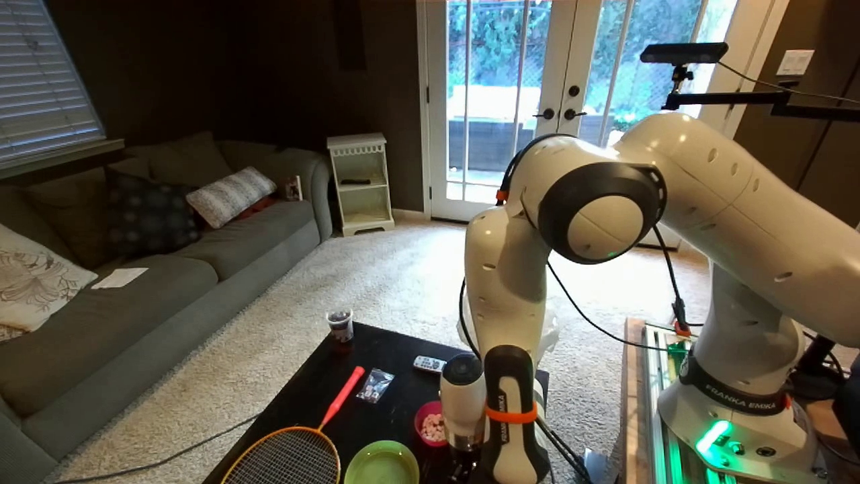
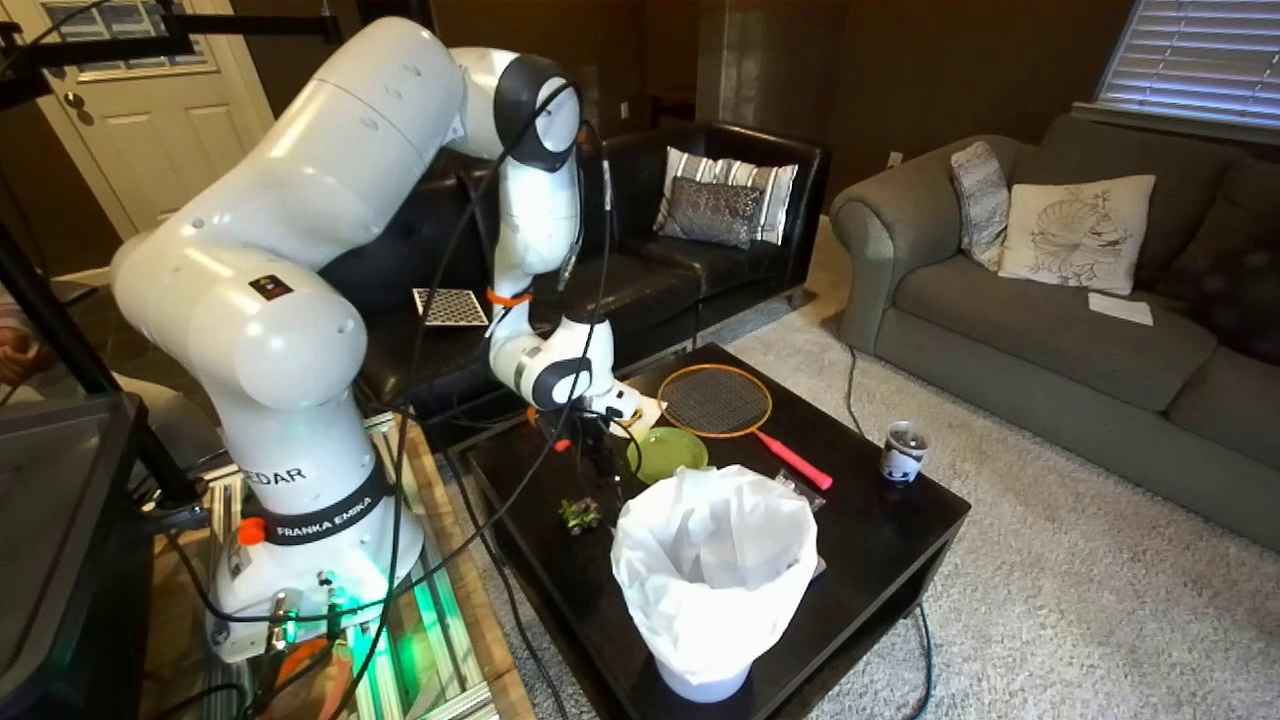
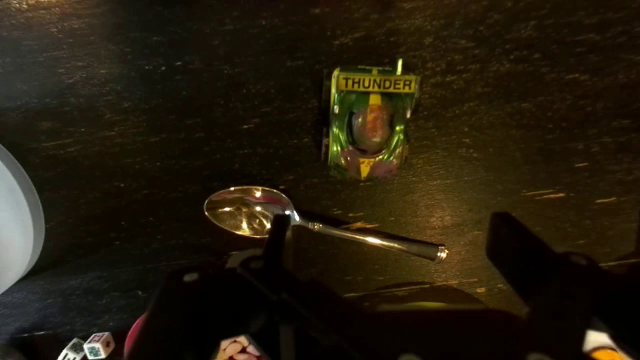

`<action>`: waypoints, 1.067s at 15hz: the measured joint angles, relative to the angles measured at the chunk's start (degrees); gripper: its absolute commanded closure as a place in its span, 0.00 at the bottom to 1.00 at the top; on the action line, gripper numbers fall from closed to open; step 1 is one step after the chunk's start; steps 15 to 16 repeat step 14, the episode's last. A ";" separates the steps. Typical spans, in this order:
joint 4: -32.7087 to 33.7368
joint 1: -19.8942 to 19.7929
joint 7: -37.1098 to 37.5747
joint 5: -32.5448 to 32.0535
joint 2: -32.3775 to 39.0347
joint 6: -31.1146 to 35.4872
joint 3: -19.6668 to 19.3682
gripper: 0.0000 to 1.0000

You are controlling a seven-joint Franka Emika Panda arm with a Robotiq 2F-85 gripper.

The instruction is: Twist the toy car

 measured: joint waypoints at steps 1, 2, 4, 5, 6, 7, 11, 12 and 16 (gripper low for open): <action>-0.99 -0.14 0.05 0.11 -1.06 0.00 0.20 0.00; -1.89 -0.11 0.12 0.26 -2.08 0.00 0.26 0.00; -3.45 0.32 0.26 0.54 -3.97 0.00 0.28 0.00; -4.26 0.71 0.38 0.68 -5.00 0.00 0.27 0.00; -5.25 1.41 0.63 0.90 -6.18 0.23 0.13 0.00; -6.37 2.41 0.90 1.29 -7.48 0.84 -0.18 0.00; -10.76 6.91 1.75 2.85 -12.29 2.44 -1.61 0.00; -11.13 7.13 1.92 2.86 -12.68 2.44 -1.72 0.00; -11.37 7.14 1.94 2.86 -12.83 2.45 -1.90 0.00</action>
